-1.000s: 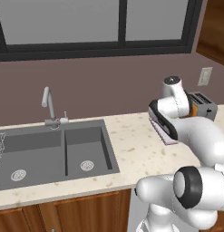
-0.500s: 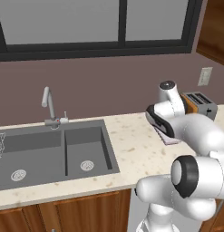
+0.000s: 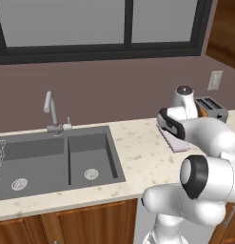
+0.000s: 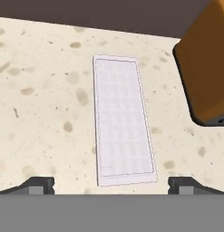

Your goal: The ice cube tray has been filled with water. Take the tray and place it in the freezer to make ice. Close the freezer door after placing the tray.

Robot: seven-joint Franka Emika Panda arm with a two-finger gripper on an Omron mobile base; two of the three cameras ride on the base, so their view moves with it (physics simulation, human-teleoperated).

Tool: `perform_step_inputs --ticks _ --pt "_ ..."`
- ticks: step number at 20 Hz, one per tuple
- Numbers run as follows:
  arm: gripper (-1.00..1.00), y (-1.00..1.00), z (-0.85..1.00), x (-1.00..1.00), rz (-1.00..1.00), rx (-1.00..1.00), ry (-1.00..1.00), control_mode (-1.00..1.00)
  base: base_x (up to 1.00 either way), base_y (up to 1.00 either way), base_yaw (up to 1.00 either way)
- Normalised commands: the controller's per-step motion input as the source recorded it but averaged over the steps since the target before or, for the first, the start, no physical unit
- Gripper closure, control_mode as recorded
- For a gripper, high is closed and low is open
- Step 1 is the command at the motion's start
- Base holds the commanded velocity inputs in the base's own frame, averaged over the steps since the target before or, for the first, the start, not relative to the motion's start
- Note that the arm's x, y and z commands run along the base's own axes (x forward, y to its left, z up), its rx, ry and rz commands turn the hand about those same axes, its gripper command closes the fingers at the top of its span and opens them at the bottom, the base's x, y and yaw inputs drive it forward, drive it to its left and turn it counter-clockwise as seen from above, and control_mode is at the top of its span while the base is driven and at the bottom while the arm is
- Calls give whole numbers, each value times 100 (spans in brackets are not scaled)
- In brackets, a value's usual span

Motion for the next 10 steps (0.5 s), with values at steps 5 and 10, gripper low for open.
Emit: perform_step_inputs --ticks 5,10 --pt "-100 -11 0 23 5 5 -13 -100 0 0 0" --pt "-100 -6 0 19 4 4 -4 -100 0 0 0"
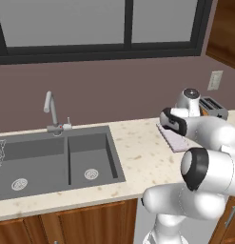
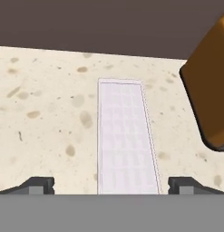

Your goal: The ice cube tray has been filled with water. Take the tray and place it in the freezer to make ice. Close the freezer door after placing the tray.

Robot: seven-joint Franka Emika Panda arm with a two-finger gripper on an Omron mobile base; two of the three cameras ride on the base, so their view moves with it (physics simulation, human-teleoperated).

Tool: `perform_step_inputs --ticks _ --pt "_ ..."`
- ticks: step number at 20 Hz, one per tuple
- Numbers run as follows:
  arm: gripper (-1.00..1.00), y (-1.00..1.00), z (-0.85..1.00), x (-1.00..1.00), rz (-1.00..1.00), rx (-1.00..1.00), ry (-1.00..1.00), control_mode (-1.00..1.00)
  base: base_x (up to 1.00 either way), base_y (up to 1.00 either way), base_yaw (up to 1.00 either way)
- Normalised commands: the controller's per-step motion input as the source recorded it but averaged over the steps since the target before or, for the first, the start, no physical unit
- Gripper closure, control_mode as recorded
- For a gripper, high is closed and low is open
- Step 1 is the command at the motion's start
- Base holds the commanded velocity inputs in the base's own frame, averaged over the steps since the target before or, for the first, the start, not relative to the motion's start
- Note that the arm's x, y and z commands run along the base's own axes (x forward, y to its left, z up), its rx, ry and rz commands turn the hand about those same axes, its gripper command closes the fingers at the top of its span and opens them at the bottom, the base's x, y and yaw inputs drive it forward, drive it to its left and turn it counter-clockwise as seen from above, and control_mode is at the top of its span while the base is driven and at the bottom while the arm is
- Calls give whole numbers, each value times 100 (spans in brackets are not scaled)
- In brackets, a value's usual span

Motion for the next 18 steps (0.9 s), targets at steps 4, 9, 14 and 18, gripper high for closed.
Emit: perform_step_inputs --ticks 4,9,14,18 --pt "-100 0 0 9 9 2 0 -100 0 0 0" --pt "-100 0 0 24 9 0 0 -100 0 0 0" --pt "-100 -1 -4 45 7 0 0 -100 0 0 0" --pt "-100 -7 -14 59 0 2 2 -100 0 0 0"
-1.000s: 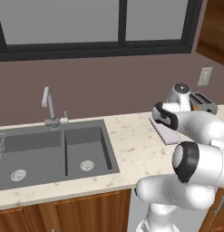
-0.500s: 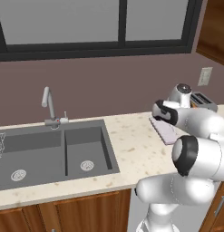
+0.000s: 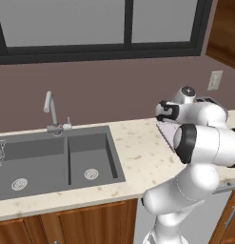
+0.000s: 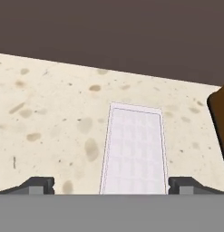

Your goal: The ice cube tray has been filled with water. Take the tray and place it in the freezer to make ice. Close the freezer door after placing the tray.

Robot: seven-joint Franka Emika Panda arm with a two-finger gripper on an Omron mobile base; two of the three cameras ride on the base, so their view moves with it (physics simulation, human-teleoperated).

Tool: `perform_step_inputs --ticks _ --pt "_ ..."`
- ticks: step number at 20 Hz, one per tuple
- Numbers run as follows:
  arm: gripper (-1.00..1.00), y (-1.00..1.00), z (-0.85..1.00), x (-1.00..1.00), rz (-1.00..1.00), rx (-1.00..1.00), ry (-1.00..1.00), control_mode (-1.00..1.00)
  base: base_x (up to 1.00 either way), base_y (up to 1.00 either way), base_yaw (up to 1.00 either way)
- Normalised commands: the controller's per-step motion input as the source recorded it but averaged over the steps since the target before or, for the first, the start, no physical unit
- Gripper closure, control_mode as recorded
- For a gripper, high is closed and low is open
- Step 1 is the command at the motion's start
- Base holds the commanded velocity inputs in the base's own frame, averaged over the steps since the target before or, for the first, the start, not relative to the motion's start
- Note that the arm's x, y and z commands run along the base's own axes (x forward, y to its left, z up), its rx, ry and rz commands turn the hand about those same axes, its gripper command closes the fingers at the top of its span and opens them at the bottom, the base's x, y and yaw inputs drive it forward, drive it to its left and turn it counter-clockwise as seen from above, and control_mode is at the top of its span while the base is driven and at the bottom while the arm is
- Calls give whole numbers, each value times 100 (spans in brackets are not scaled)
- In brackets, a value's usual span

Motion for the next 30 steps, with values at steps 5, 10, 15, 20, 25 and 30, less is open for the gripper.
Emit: perform_step_inputs --ticks 5,10,15,20,25,30 --pt "-100 -5 -10 49 0 3 8 -100 0 0 0" --pt "-100 0 -8 38 0 0 4 -100 0 0 0" --pt "-100 -2 -13 24 0 1 2 -100 0 0 0" --pt "-100 -1 -18 18 0 3 0 -100 0 0 0" --pt "-100 -1 -23 24 0 3 0 -100 0 0 0" --pt "-100 0 -28 30 2 0 3 -100 0 0 0"
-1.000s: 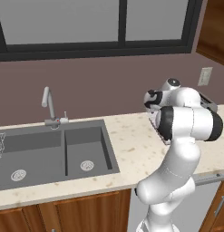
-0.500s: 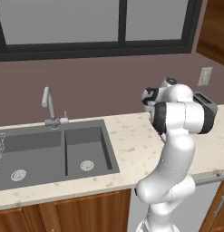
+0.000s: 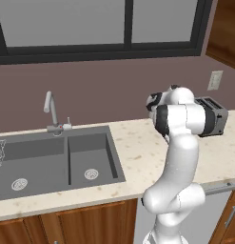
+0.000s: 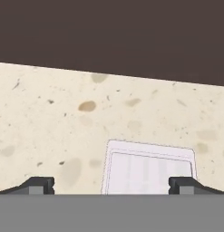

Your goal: The ice cube tray has been filled with water. Take the tray and place it in the freezer to make ice. Close the freezer door after placing the tray.

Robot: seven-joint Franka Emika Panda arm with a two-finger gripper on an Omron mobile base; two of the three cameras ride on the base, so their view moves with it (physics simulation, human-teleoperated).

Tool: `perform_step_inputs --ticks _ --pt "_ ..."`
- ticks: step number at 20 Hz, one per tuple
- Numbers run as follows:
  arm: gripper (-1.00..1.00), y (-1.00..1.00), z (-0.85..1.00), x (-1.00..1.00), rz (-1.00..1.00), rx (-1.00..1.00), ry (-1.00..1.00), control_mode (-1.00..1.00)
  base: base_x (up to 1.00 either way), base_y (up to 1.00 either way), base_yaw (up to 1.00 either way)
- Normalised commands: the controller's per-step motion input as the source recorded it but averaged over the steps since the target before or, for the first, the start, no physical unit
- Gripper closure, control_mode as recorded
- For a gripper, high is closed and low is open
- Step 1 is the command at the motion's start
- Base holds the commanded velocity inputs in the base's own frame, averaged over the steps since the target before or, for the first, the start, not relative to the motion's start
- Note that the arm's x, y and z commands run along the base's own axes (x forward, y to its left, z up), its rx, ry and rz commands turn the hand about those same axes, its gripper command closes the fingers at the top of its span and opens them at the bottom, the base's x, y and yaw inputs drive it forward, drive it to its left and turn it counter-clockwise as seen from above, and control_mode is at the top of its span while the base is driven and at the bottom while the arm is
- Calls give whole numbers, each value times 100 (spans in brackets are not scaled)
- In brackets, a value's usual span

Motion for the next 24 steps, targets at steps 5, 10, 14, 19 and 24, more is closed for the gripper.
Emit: perform_step_inputs --ticks 5,10,14,19,24 --pt "-100 0 -19 23 2 0 5 -100 0 0 0" --pt "-100 0 -17 25 2 0 2 -100 0 0 0" --pt "-100 0 -15 29 1 0 0 -100 0 0 0" --pt "-100 -1 -17 27 2 0 0 -100 0 0 0" --pt "-100 -7 -19 20 2 0 0 -100 0 0 0"
